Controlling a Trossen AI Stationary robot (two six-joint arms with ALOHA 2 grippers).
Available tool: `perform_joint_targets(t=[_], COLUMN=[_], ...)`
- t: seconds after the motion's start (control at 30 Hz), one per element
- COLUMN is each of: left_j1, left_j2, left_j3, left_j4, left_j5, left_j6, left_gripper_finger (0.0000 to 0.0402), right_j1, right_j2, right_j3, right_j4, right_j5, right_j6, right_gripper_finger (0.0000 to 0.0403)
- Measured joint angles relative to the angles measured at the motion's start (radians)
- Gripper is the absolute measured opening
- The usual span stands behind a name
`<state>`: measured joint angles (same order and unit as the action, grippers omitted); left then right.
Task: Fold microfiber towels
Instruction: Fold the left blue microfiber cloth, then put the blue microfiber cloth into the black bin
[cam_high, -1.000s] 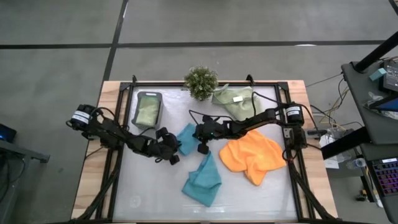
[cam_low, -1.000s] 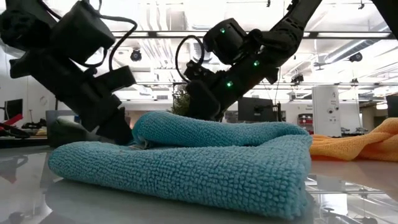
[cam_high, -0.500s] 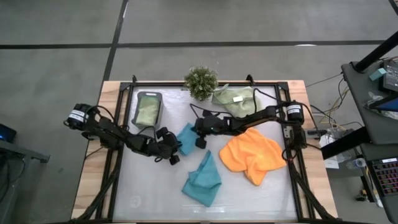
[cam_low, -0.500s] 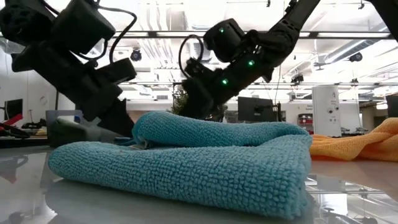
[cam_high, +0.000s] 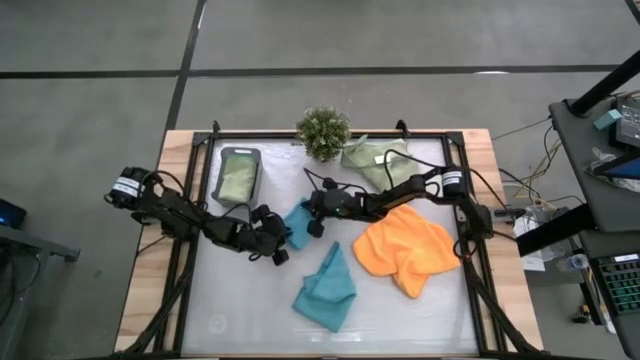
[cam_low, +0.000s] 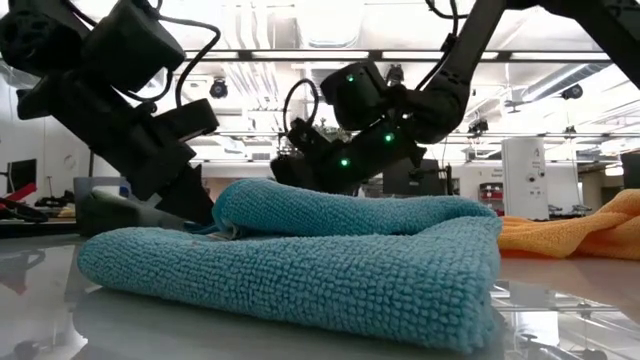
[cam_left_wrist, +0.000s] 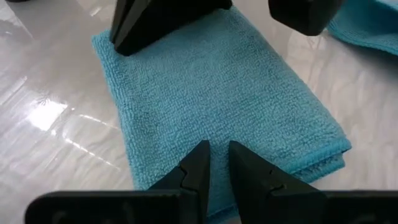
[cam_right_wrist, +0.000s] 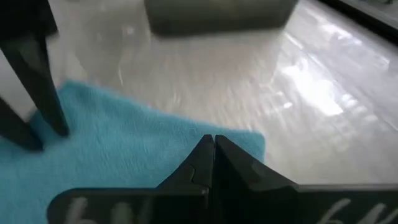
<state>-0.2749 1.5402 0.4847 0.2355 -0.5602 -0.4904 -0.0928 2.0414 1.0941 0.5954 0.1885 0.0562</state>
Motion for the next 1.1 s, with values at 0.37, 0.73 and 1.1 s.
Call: perform_joint_targets(t=[0.37, 0.73, 1.1], left_j1=[0.000, 0.000, 0.107], left_j2=[-0.003, -0.076, -0.228], left_j3=[0.001, 0.029, 0.057], left_j4=[-0.009, -0.011, -0.049], left_j5=[0.001, 0.025, 0.310], left_j6=[0.000, 0.026, -0.028], left_gripper_finger=[0.0045, 0.0045, 0.0070], right_j1=[0.001, 0.015, 0.033], right_j2=[-0.017, -0.217, -0.478], right_j3=[-0.005, -0.017, -0.208], right_j4=[-0.111, -0.373, -0.222], right_j5=[0.026, 0.021, -0.027], right_j6=[-0.028, -0.068, -0.223], right_gripper_finger=[0.0009, 0.0009, 0.0009])
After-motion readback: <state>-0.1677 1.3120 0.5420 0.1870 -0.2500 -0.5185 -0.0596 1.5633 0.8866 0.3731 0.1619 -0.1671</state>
